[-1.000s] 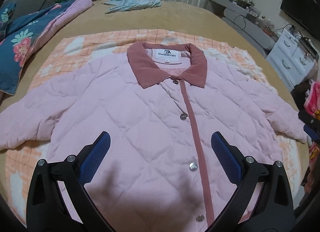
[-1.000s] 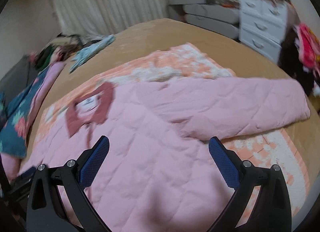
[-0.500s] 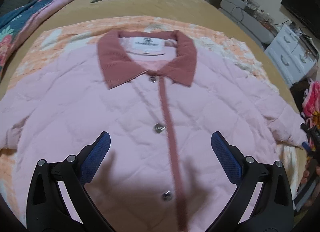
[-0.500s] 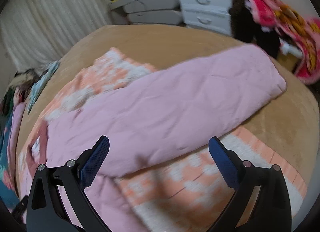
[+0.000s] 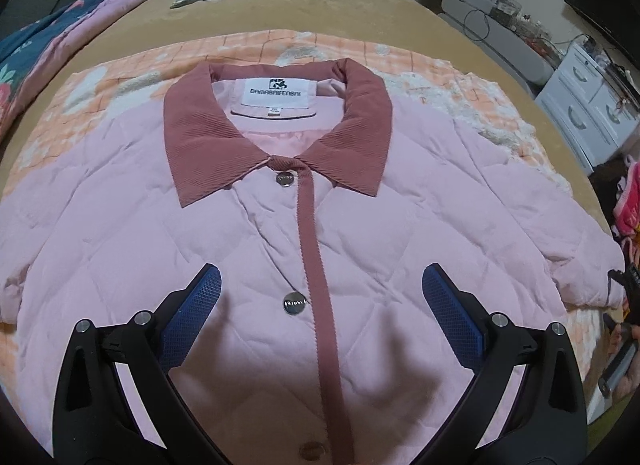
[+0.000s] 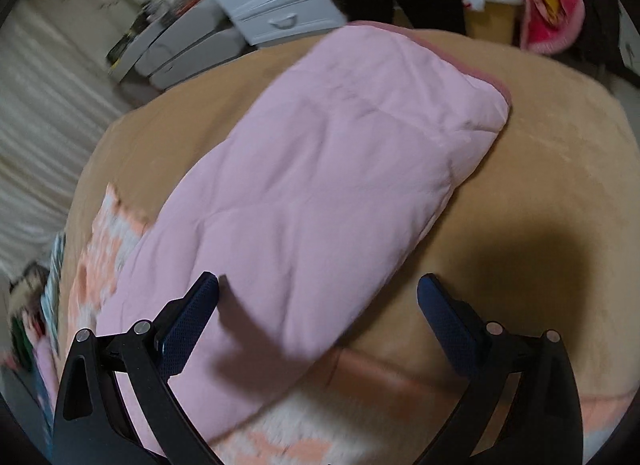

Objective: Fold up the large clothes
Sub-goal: 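Grasp the sleeve cuff with the right tool, then lift the sleeve with the right tool and fold it across the jacket front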

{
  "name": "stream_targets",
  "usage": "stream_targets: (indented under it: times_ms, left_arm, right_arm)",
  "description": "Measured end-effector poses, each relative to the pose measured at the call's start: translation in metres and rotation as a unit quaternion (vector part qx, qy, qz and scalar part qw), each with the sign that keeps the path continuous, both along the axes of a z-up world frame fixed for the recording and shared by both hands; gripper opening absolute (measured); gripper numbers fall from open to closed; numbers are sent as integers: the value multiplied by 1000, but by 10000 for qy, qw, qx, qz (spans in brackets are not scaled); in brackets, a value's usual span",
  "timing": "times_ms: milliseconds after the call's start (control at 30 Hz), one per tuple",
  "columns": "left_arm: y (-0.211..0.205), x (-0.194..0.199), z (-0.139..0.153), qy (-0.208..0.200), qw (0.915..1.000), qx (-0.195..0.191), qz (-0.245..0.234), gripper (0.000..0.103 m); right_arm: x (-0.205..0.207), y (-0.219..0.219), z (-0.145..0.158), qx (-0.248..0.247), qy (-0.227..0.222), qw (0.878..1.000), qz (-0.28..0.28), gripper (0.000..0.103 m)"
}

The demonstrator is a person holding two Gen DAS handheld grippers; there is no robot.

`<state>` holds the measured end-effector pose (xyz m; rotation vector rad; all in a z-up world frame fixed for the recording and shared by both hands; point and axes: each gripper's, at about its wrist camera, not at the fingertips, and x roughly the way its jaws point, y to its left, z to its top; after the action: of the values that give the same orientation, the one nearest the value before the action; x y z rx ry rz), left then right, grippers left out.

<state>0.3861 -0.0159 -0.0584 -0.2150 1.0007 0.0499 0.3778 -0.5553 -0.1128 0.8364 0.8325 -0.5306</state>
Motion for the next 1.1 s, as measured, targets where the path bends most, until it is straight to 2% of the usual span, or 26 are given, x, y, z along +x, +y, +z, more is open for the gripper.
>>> stream_targets:
  times_ms: [133, 167, 233, 300, 400, 467, 600, 800, 1100]
  left_arm:
    - [7, 6, 1, 11, 10000, -83, -6, 95]
    - [9, 7, 2, 1, 10000, -74, 36, 95]
    - [14, 9, 5, -29, 9999, -72, 124, 95]
    - [19, 9, 11, -85, 9998, -102, 172, 95]
    - [23, 7, 22, -177, 9997, -58, 168, 95]
    - [24, 5, 28, -210, 9997, -18, 158, 95]
    - [29, -1, 44, -292, 9995, 12, 149, 95]
    - [42, -9, 68, -432, 9988, -117, 182, 95]
    - [68, -27, 102, -667, 9974, -205, 204, 95]
  right_arm:
    - [1, -20, 0, 151, -299, 9991, -257, 99]
    - [2, -22, 0, 170, -356, 9988, -299, 96]
    - [3, -24, 4, 7, -348, 9988, -349, 80]
    - [5, -25, 9, -158, -335, 9987, -337, 42]
    - [4, -19, 27, -387, -648, 9971, -105, 24]
    - [6, -9, 48, -660, -915, 9934, 192, 19]
    - [13, 21, 98, -1110, -1337, 9812, 839, 15]
    - [16, 72, 166, -1654, -1973, 9520, 1653, 15]
    - [15, 159, 233, -2026, -2585, 9079, 2607, 14]
